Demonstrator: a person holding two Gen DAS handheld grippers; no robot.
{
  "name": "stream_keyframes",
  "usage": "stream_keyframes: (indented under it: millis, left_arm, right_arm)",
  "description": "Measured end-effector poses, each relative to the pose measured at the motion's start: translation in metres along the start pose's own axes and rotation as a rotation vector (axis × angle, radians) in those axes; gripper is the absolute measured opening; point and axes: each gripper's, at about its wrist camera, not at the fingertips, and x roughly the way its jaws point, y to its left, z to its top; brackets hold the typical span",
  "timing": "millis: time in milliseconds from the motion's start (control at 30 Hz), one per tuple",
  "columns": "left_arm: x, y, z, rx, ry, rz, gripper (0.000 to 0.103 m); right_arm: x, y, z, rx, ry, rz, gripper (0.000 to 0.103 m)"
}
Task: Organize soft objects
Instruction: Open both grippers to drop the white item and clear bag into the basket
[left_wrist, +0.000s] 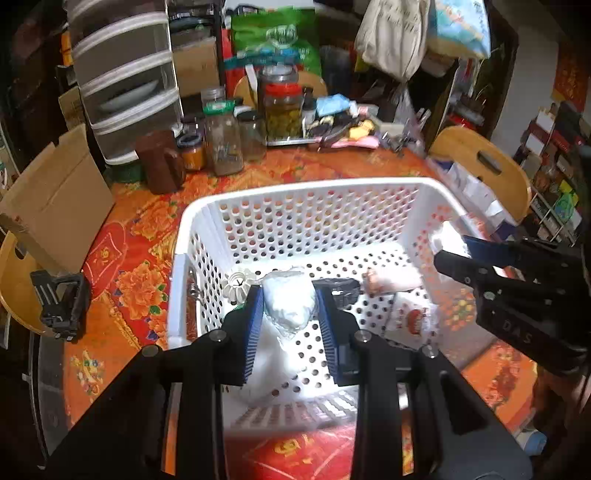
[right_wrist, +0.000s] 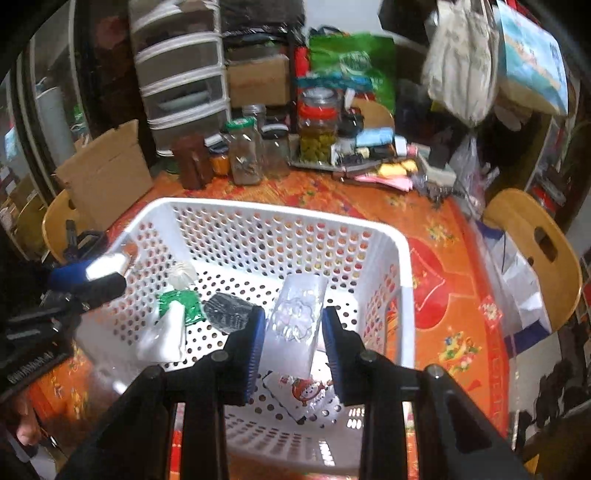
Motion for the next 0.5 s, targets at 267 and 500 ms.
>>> stream_keyframes:
  millis: [267, 500]
  left_arm:
    - [0.044, 0.009, -0.010, -0.033, 0.076, -0.002, 0.028]
    - [0.056, 0.006, -0.019, -0.006, 0.095, -0.010, 0.028]
  right_arm:
    - [0.043, -0.001, -0.012, -0.011, 0.093, 0.015, 0.030]
    - [0.048, 0.002, -0.015, -0.020, 0.088, 0.027, 0.032]
